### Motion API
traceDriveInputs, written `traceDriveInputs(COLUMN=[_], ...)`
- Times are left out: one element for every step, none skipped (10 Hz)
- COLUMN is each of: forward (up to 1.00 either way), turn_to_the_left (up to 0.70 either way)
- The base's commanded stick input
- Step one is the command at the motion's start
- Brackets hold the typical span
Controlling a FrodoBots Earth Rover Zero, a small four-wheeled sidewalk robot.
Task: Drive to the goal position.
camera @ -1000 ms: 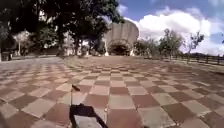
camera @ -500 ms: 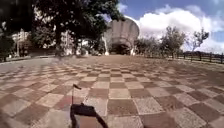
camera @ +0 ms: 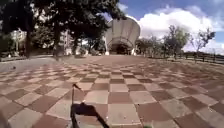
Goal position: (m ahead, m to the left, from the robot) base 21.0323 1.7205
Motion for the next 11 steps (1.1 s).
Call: traceDriveInputs(forward=[1.0,1.0,1.0,1.0,1.0,1.0,1.0,1.0,1.0,1.0,1.0], turn_to_the_left=[0.0,0.0,0.0,0.0,0.0,0.0,0.0,0.0,0.0,0.0,0.0])
